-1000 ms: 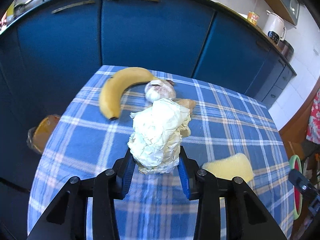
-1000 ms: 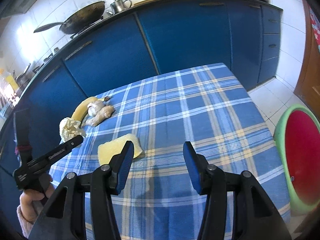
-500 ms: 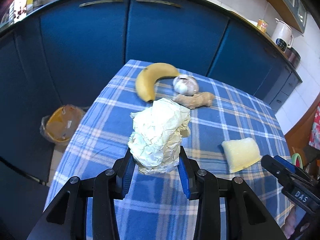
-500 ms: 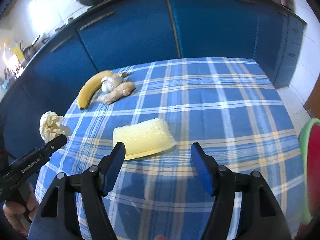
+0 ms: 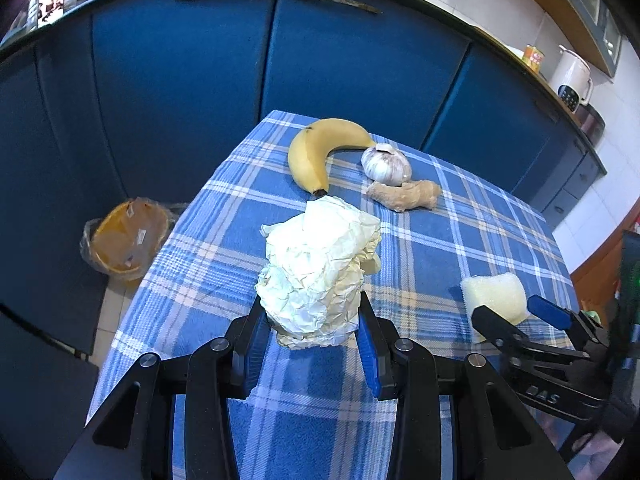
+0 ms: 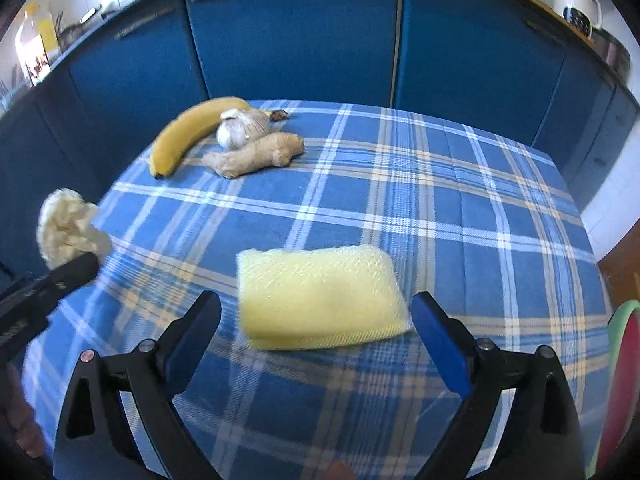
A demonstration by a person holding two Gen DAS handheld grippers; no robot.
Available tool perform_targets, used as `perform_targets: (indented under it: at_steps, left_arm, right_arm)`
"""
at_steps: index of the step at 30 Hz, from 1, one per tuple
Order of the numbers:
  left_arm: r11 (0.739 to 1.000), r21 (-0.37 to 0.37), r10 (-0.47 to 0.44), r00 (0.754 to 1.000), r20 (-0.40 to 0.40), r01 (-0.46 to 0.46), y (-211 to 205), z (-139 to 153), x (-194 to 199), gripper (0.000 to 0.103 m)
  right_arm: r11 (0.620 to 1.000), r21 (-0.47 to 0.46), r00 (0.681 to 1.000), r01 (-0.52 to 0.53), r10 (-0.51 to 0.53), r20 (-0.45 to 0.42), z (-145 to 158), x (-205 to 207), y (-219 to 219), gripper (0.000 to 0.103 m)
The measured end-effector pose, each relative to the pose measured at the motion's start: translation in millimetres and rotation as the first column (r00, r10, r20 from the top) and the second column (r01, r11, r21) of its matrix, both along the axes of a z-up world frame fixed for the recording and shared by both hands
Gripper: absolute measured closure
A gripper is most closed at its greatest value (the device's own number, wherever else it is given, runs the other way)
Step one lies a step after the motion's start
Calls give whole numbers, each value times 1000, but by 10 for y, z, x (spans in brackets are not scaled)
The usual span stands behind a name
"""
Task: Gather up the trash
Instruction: 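Grasp the yellow sponge with the right tool and lift it, then carry the paper ball and yellow sponge over the red basin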
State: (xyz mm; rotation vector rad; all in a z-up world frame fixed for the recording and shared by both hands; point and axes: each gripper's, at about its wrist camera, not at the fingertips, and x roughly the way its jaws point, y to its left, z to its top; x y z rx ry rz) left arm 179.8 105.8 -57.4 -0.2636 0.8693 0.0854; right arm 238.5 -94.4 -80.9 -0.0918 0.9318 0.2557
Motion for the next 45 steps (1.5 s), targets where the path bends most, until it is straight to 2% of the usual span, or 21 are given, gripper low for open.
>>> perform_targets:
  at_steps: [3,6,11,15,30,45]
  left_arm:
    - [1000,-2,-3,1000,0,3,4,-4,6,62]
    - [1000,-2,-5,1000,-1,5,-2,-7,6,62]
    - [1000,3,-3,1000,-5,3,-34,-17,-3,62]
    - [1000,5,-7,1000,1,7,-68,8,-28,62]
    - [998,15,-64,997,40,63,-359,220,-152,62]
    - [983,14,-185,979,89,185,-968,508,-280,62]
  right_arm:
    - [1000,-18,1000,16,-16,-12,-53,50,-3,8]
    - [999,11,999,36,-36,-38,-86,107,-51,8]
    - [999,27,999,44,-43,-27,-43,110,-86,17]
    - [995,70,997,72,-70,-35,-23,51,-170,18]
    - [979,171,990,109,-123,74,438,-545,-569,18]
    - [950,233,960,206,-243,141,768,-1094,-1183,18]
